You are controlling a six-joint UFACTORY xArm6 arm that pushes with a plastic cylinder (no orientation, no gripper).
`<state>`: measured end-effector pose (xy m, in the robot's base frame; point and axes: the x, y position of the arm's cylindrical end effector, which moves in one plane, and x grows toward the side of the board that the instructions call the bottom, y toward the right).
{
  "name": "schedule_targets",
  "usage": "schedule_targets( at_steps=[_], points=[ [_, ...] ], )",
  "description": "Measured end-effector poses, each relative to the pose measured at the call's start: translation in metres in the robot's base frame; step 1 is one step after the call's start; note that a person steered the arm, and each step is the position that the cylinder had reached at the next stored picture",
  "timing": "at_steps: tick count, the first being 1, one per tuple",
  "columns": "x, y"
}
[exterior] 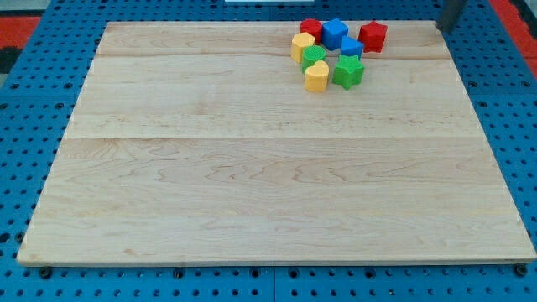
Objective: Push the blue blocks toward the center of the board
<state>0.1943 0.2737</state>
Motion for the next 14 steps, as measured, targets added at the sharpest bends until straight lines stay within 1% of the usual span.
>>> schedule_targets(
  at_steps=[1, 2, 3, 4, 5, 6, 7, 8, 9, 10, 11, 12, 13, 14],
  points=[
    [0.024, -0.080],
    [0.082, -0.129],
    [0.103, -0.158],
    [0.082, -0.102],
    [0.041, -0.088],
    [0.001, -0.157],
    [-0.002, -0.167],
    [0.045, -0.197],
    [0.099, -0.206],
    [0.132, -0.224],
    [0.118, -0.208],
    [0.077, -0.208],
    [0.059, -0.166],
    [0.099, -0.139]
  ],
)
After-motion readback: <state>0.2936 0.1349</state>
